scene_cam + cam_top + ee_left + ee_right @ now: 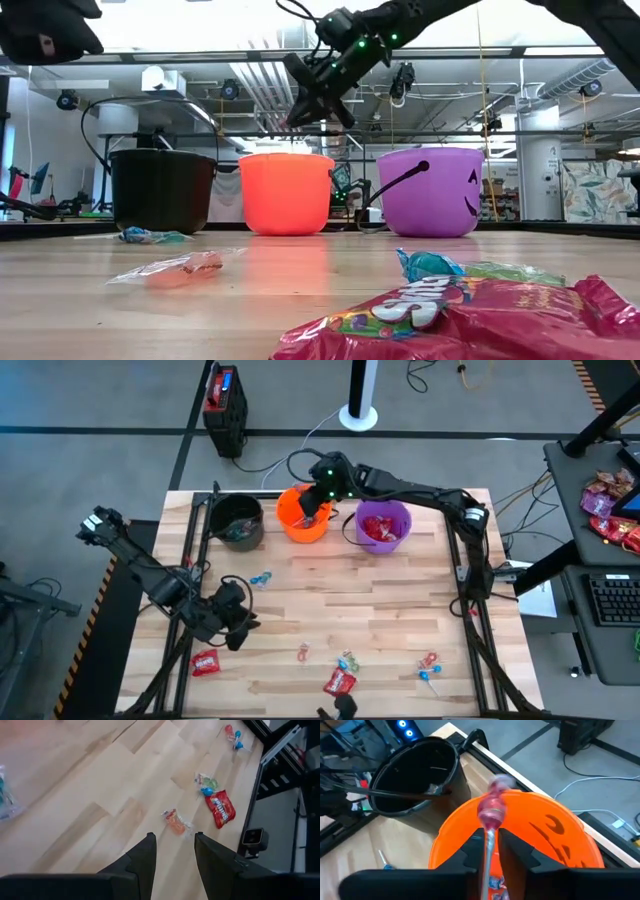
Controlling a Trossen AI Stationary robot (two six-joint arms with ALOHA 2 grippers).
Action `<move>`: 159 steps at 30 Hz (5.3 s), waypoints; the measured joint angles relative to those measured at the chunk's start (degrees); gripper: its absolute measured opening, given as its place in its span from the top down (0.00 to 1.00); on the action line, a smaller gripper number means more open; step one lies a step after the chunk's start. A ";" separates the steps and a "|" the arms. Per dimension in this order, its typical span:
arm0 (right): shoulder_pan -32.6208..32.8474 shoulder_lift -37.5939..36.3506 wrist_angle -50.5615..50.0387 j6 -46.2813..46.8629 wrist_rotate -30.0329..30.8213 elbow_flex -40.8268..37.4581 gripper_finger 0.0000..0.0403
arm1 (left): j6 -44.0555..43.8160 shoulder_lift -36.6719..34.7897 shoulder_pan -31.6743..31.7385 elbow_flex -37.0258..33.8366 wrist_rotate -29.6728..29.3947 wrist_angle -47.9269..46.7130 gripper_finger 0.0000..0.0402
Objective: Sort candy by brand, put in halloween buckets
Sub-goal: Put the red candy into the orange bucket, then put the blue gummy into the black bucket
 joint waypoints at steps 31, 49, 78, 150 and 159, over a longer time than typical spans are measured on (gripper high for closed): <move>10.88 -19.08 -25.53 -8.19 4.36 -1.14 0.64 | 29.17 9.58 11.16 4.74 -1.30 -20.96 0.71; 12.35 -24.41 -25.20 -5.41 7.37 -10.60 0.60 | 33.39 6.50 27.42 -15.29 0.24 11.21 0.72; 12.79 -24.44 -26.23 -5.49 6.86 -12.38 0.56 | 25.64 25.13 27.76 -17.44 -0.88 23.16 0.64; 12.81 -24.45 -23.93 -0.90 6.90 -12.40 0.56 | 70.58 17.09 89.37 27.69 23.80 -36.88 1.00; 12.81 -24.46 -23.91 -0.92 6.93 -12.40 0.56 | 69.66 16.94 89.39 26.45 18.75 -35.09 0.97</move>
